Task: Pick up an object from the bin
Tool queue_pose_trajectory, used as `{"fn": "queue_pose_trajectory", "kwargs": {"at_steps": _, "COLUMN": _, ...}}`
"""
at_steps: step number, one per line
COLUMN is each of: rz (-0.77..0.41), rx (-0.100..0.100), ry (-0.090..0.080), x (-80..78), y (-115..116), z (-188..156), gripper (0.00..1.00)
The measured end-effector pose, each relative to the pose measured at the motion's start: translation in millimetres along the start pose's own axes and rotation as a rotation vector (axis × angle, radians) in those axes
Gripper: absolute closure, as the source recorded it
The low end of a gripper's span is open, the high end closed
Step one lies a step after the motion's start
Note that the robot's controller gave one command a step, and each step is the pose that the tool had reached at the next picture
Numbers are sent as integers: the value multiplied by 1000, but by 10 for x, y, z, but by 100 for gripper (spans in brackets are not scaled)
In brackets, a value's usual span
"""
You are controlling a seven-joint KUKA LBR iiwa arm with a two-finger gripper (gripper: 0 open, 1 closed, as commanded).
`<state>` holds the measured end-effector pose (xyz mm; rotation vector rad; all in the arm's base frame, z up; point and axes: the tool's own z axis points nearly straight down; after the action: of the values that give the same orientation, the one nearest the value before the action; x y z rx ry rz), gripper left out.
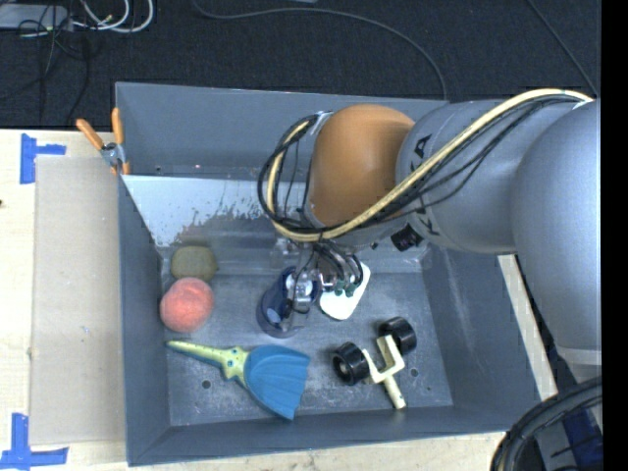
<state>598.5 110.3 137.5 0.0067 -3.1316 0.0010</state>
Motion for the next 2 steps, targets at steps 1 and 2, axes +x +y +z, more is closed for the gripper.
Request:
{"fn": "queue_pose_trajectory", "kwargs": {"at_steps": 1, "rz": 2, "rx": -1, "ry": -8, "x": -18, "y": -4, "z": -50, "gripper": 0}}
{"fn": "queue_pose_trajectory", "kwargs": {"at_steps": 2, "rz": 49, "rx": 0, "ry": -5, "x": 342, "y": 589, "z": 557, "gripper": 0}}
